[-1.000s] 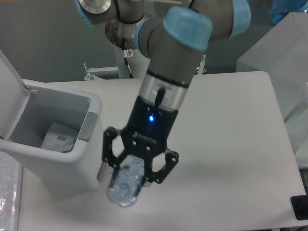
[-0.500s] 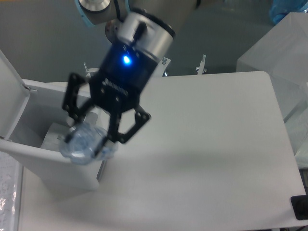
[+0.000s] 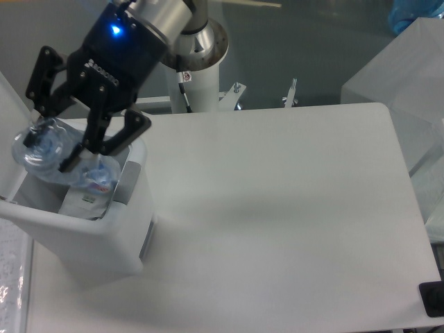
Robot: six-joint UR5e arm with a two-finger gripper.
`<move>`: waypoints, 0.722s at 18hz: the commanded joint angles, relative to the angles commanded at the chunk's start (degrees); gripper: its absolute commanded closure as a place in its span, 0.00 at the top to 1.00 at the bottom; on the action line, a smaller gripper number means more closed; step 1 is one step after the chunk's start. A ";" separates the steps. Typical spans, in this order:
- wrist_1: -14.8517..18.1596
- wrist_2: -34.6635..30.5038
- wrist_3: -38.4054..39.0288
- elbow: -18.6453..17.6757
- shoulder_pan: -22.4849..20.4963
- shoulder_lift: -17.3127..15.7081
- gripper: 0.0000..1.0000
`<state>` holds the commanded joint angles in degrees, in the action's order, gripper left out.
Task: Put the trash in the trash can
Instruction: 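Lift the bottle and carry it over the trash bin, then lower the bottle into the bin and open the gripper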
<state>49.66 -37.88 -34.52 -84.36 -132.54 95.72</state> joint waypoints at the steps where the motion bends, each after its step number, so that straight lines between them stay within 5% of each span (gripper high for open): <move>1: 0.00 0.00 -1.59 -1.41 0.09 -0.44 0.32; 5: -1.31 0.00 -2.92 -2.92 1.50 -0.01 0.34; 9: -1.93 0.00 -6.34 -3.97 1.94 0.35 0.93; 13: -1.93 0.00 -8.10 -6.51 1.94 -0.36 0.99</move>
<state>47.72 -37.88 -42.62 -90.87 -130.61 95.36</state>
